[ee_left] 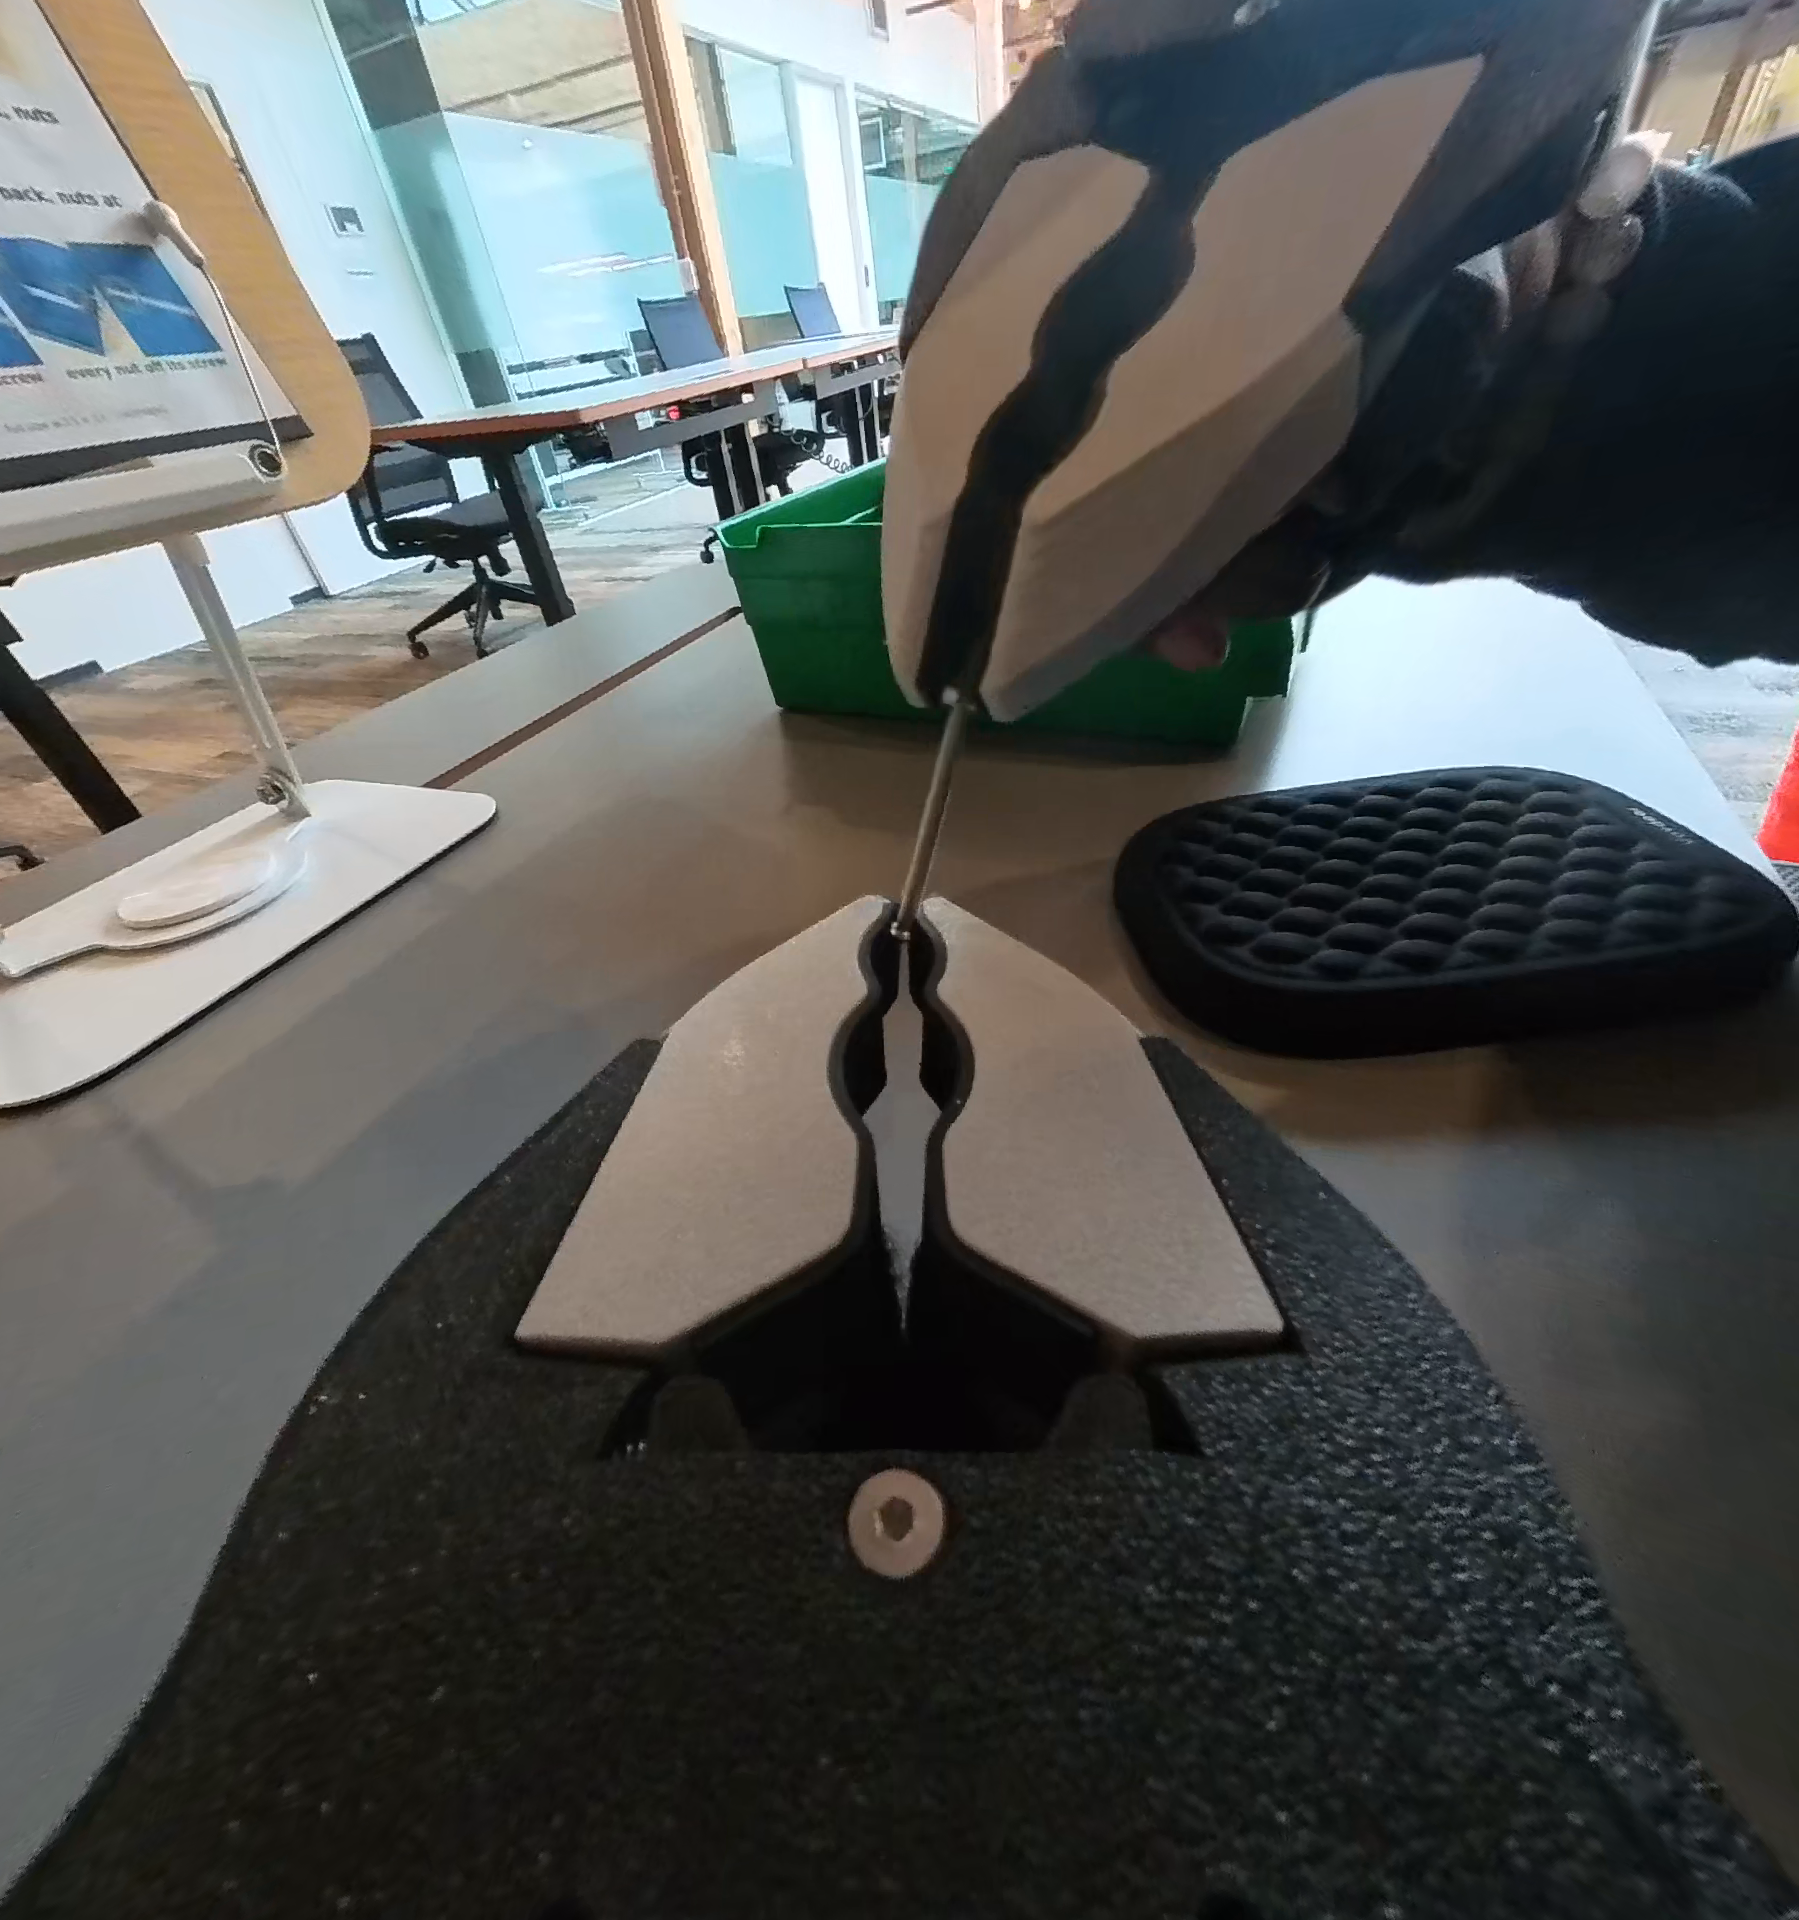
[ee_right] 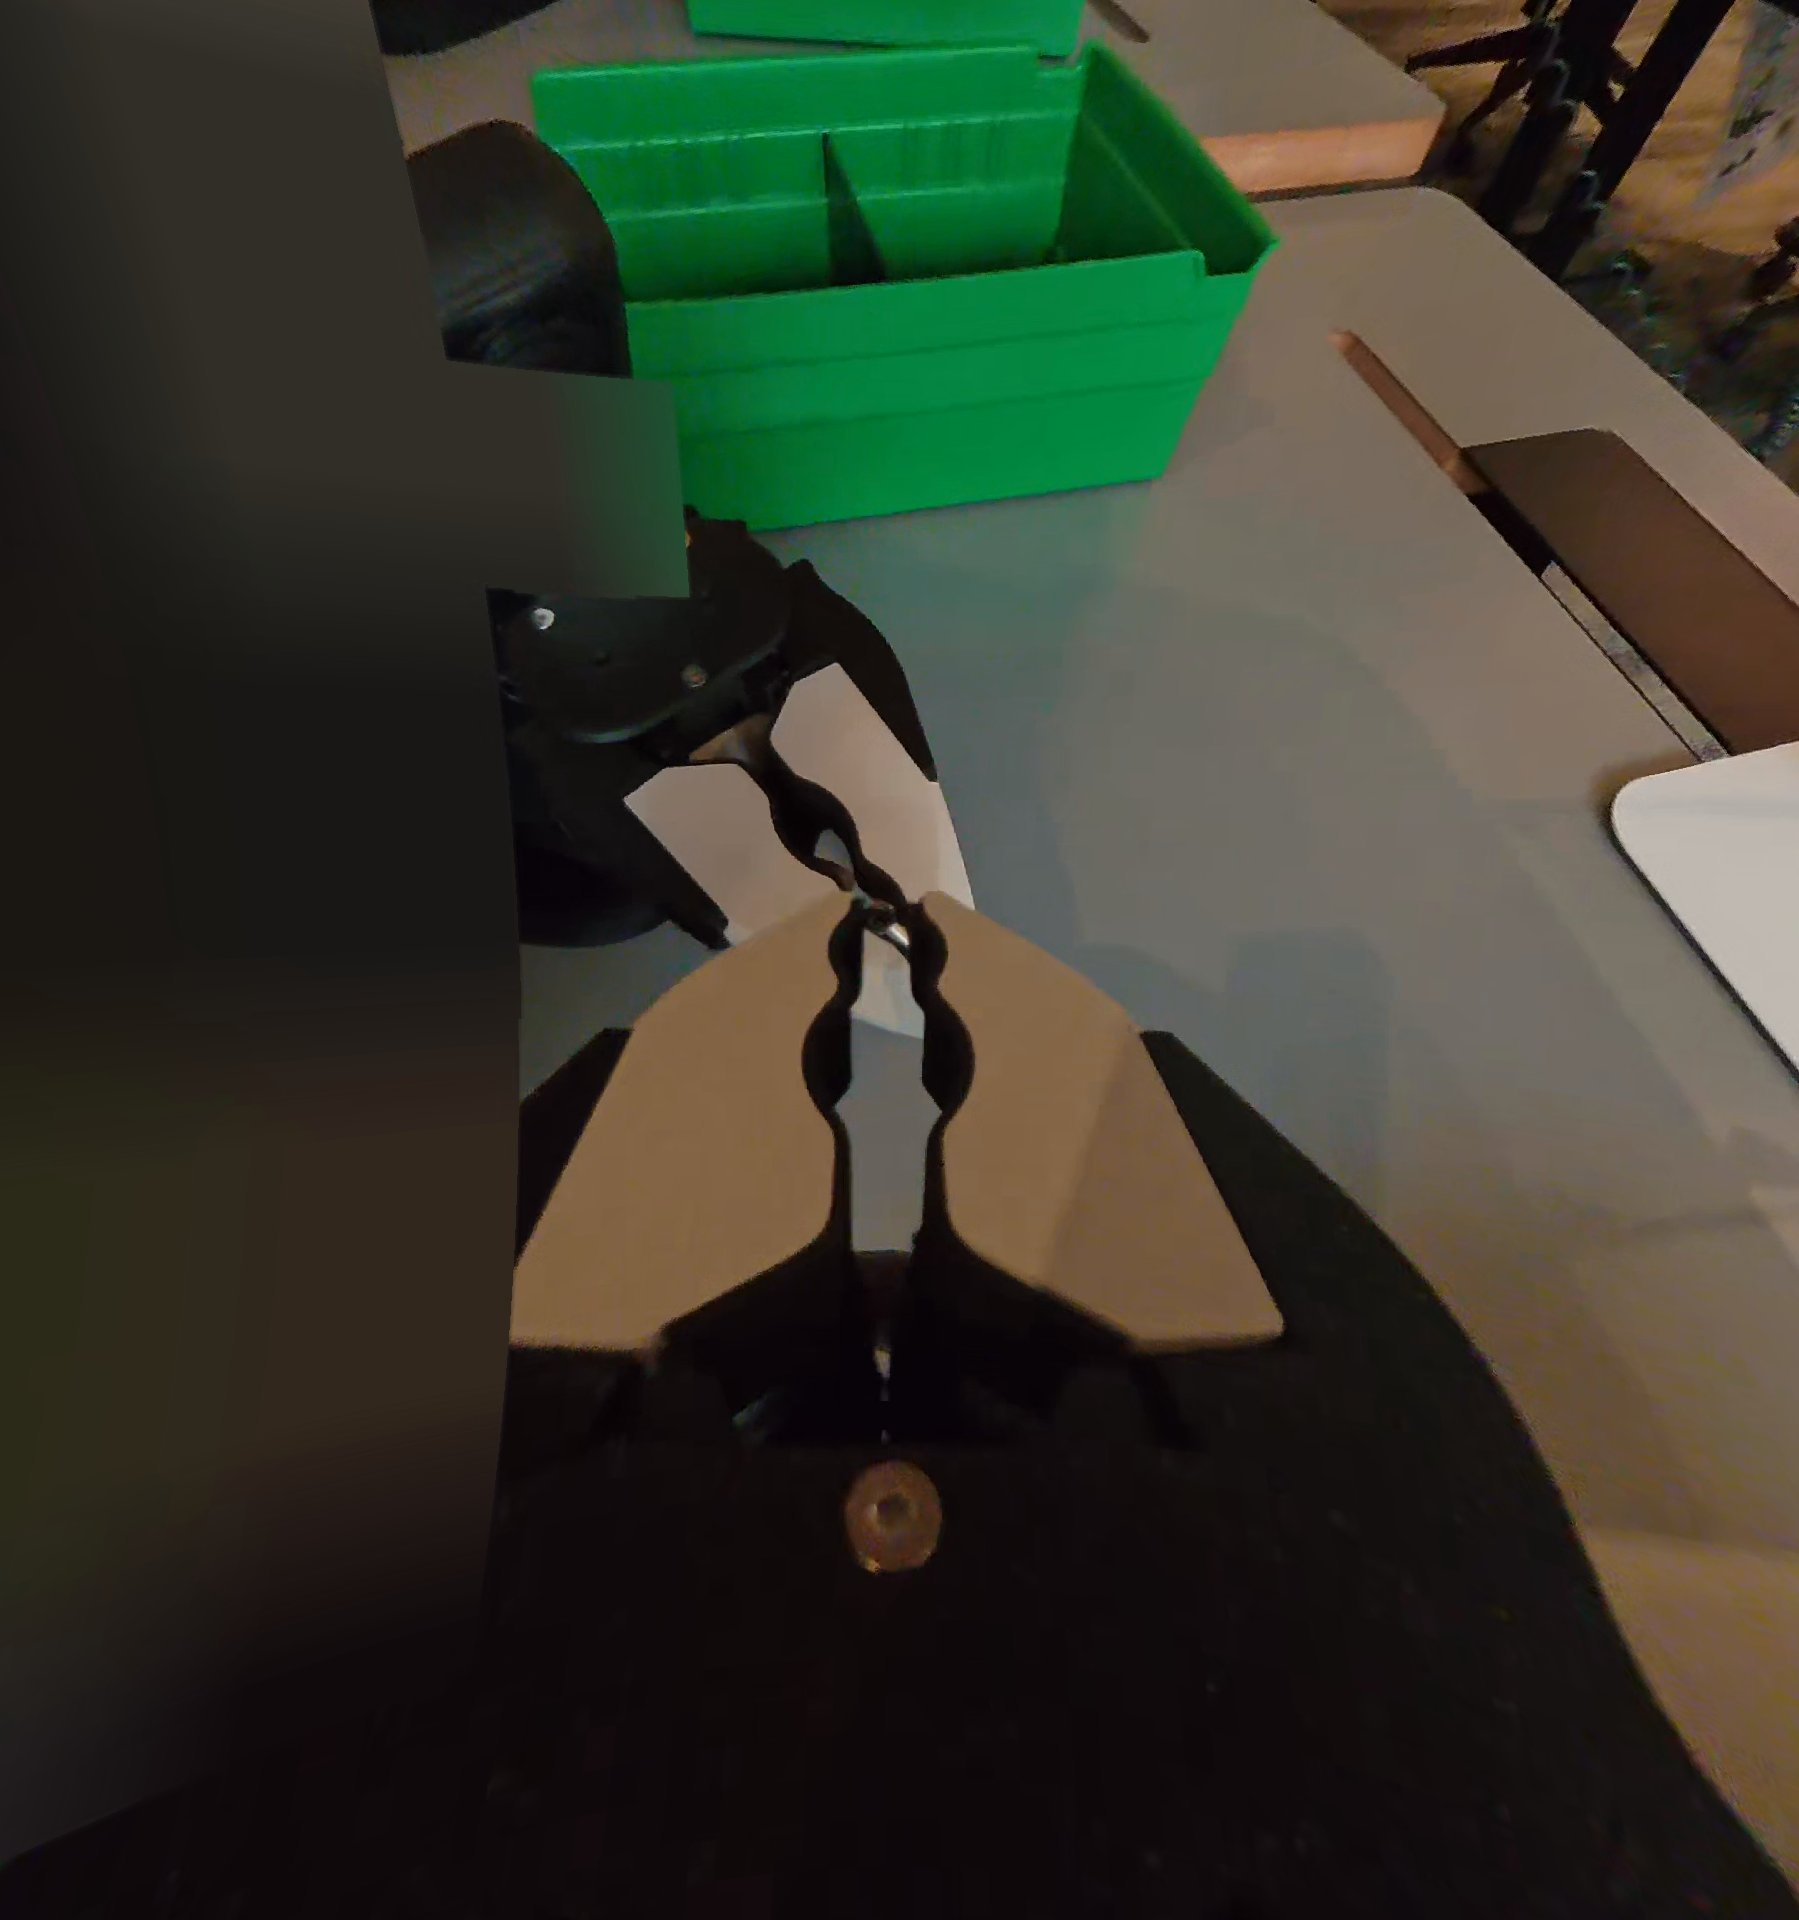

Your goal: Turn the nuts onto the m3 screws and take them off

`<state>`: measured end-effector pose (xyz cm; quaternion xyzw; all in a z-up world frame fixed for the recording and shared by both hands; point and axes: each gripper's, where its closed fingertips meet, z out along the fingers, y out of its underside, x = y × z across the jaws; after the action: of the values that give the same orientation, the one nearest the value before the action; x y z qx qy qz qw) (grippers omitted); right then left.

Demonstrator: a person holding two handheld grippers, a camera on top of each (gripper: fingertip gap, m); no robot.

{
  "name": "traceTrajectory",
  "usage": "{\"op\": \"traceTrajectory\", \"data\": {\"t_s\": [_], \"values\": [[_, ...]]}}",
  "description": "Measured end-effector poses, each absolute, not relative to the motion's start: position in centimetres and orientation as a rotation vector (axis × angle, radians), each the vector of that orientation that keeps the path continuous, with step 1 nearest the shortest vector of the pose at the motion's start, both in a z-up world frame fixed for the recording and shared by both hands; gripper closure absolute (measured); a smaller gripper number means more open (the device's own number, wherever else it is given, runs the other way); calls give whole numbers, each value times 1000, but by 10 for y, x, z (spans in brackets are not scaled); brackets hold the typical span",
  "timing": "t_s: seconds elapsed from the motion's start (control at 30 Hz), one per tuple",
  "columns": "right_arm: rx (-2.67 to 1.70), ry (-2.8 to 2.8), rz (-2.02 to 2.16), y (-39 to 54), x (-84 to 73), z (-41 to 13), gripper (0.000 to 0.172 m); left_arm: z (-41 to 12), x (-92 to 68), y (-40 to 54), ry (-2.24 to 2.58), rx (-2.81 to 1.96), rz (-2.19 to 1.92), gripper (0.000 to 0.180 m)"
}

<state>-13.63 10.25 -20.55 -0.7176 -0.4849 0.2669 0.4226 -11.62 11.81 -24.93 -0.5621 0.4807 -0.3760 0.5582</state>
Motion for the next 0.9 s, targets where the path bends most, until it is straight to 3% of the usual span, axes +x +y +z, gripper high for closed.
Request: {"op": "traceTrajectory", "data": {"t_s": [0.03,0.23,0.6,0.9], "values": [[-1793,-1220,664,102,-136,-206,163,-250,-116,118,1137,-1326,-893,180],[-1745,-1338,616,102,-134,-203,160,-249,-116,116,1129,-1332,-947,180],[-1327,-2091,268,82,-134,-193,159,-255,-110,105,1182,-1354,-1078,180],[-1225,-2465,82,87,-130,-210,157,-256,-109,99,1197,-1365,-1187,180]]}}
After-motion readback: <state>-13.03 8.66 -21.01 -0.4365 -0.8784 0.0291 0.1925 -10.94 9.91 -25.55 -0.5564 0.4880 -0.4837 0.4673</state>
